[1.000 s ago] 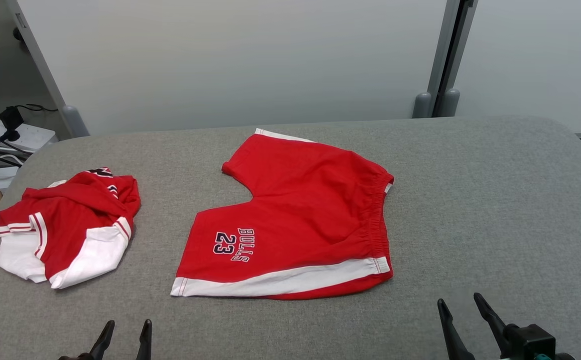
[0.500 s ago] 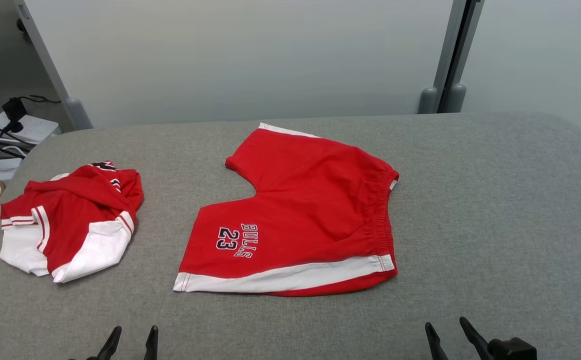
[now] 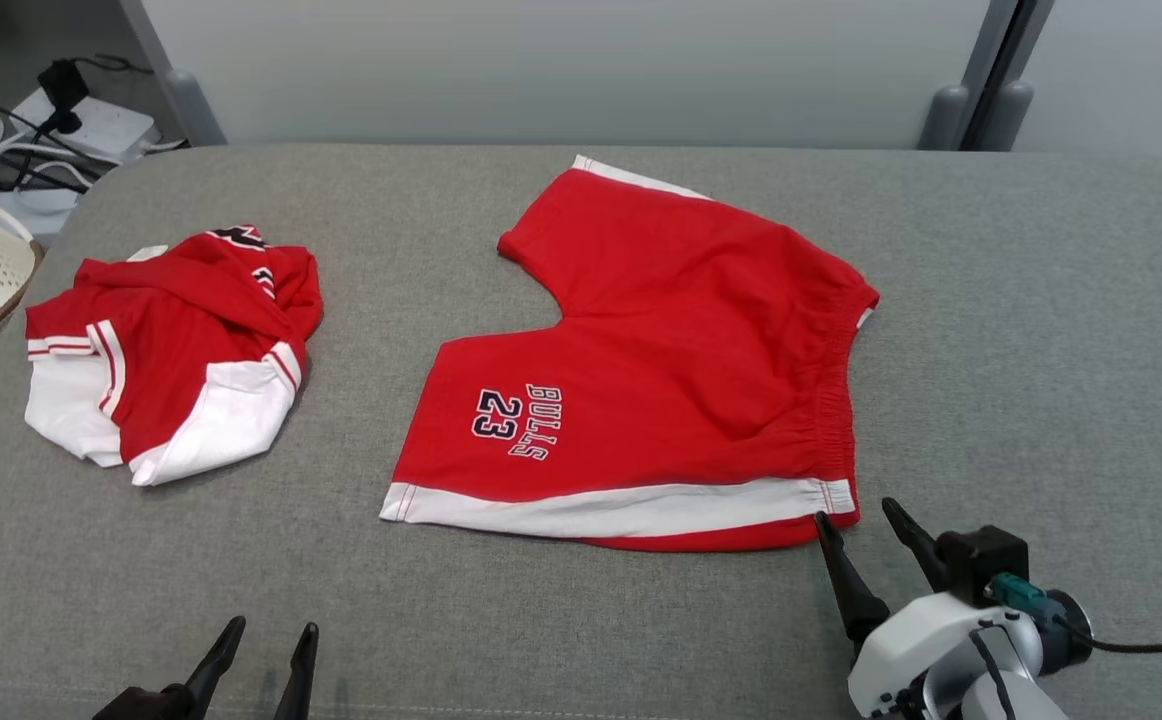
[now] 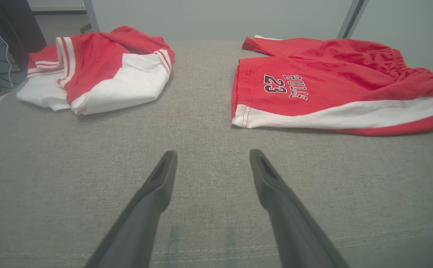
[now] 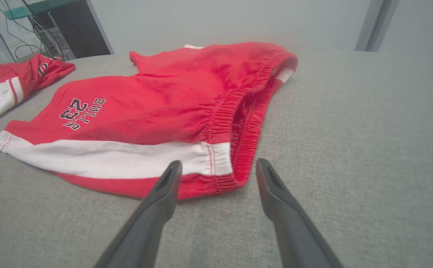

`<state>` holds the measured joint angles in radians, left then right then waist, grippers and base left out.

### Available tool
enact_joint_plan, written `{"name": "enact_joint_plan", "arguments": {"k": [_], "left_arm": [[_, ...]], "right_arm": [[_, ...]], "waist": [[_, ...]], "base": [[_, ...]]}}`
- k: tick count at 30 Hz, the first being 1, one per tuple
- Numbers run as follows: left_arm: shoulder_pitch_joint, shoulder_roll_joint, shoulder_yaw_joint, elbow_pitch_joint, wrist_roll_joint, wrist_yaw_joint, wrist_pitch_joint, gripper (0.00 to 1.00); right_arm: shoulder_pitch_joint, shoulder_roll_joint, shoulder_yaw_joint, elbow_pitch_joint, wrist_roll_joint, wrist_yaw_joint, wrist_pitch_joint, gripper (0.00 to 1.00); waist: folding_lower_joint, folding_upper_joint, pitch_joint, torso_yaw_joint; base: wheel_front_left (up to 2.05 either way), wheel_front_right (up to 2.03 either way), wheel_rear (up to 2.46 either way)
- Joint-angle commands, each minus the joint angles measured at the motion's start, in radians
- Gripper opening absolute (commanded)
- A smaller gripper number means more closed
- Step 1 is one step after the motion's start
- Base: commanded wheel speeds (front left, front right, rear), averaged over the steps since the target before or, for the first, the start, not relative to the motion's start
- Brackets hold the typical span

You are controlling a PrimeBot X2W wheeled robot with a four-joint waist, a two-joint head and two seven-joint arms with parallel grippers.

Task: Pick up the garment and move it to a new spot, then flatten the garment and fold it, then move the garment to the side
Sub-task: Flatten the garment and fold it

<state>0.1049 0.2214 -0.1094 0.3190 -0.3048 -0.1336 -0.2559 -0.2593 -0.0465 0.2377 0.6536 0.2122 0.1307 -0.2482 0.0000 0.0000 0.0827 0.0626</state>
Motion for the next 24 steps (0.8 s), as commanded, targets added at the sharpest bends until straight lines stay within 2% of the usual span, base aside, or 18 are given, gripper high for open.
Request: {"name": "enact_joint_plan", "arguments": {"k": [1, 8, 14, 24], "left_arm": [[-0.052, 0.025, 0.026, -0.026, -0.010, 0.003, -0.006, 1.00], [-0.084, 0.068, -0.018, -0.044, -0.054, 0.003, -0.006, 1.00], [-0.100, 0.082, -0.040, -0.053, -0.072, 0.003, -0.006, 1.00], [-0.111, 0.090, -0.047, -0.076, -0.089, 0.003, -0.006, 1.00]], "right_arm": [[-0.040, -0.004, 0.027, -0.010, 0.008, 0.000, -0.014, 1.00], [-0.163, -0.004, 0.063, 0.088, 0.045, 0.000, -0.014, 1.00], [-0.196, -0.004, 0.074, 0.141, 0.103, 0.000, -0.014, 1.00], [-0.158, -0.004, 0.156, 0.095, 0.184, 0.000, -0.014, 1.00]], "waist": [[0.0000, 0.0000, 0.036, 0.025], [0.0000, 0.0000, 0.092, 0.048], [0.0000, 0.0000, 0.105, 0.060], [0.0000, 0.0000, 0.118, 0.039]], "base": [[0.00, 0.00, 0.00], [0.00, 0.00, 0.00], [0.00, 0.00, 0.00], [0.00, 0.00, 0.00]]}}
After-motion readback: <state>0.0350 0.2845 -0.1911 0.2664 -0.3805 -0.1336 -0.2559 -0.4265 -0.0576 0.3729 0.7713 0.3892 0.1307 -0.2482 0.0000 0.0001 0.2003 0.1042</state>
